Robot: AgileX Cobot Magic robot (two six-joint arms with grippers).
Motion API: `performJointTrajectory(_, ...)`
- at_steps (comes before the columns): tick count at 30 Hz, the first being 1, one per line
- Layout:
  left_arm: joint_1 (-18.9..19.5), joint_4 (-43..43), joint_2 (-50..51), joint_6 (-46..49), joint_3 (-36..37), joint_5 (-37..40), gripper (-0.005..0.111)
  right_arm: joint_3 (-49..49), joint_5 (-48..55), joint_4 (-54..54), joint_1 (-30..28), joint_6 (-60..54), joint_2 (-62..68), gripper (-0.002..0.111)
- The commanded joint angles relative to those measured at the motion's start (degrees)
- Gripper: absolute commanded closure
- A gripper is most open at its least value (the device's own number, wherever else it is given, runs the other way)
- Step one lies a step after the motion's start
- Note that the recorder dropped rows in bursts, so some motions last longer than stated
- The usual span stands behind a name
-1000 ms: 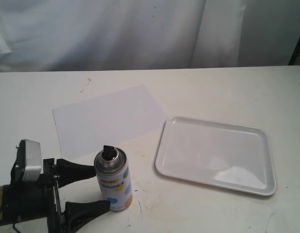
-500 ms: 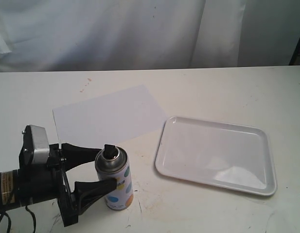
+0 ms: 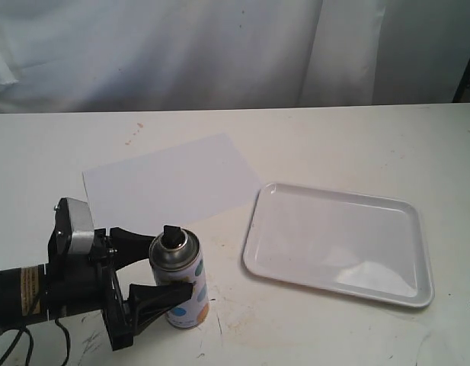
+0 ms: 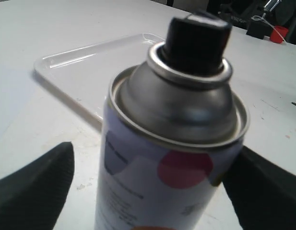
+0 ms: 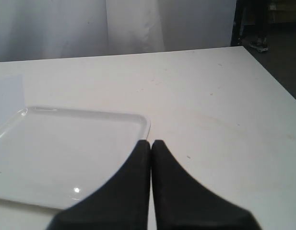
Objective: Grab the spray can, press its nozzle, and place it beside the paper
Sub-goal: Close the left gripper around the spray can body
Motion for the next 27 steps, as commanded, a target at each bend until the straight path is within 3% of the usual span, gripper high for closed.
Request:
performJointTrajectory(1, -0.3, 2.3, 1.1, -3.7, -1.8, -0.6, 0.03, 0.2, -0.1, 0.4, -0.3, -0.1, -0.3, 0.108)
performJointTrajectory(13, -4.7, 3.5, 1.7, -4.7, -2.7, -0.6, 0.03, 0.2, -0.1, 0.4, -0.3, -0.1, -0.3, 0.108)
performJointTrajectory(20, -4.7, 2.2, 1.7, -5.3, -2.7, -0.6, 0.03, 0.2, -0.1, 0.4, -0.3, -0.1, -0.3, 0.108)
performJointTrajectory(27, -4.8, 1.0, 2.5, -7.9, -3.7, -0.6, 0.042, 0.2, -0.1, 0.4, -0.3, -0.1, -0.3, 0.108)
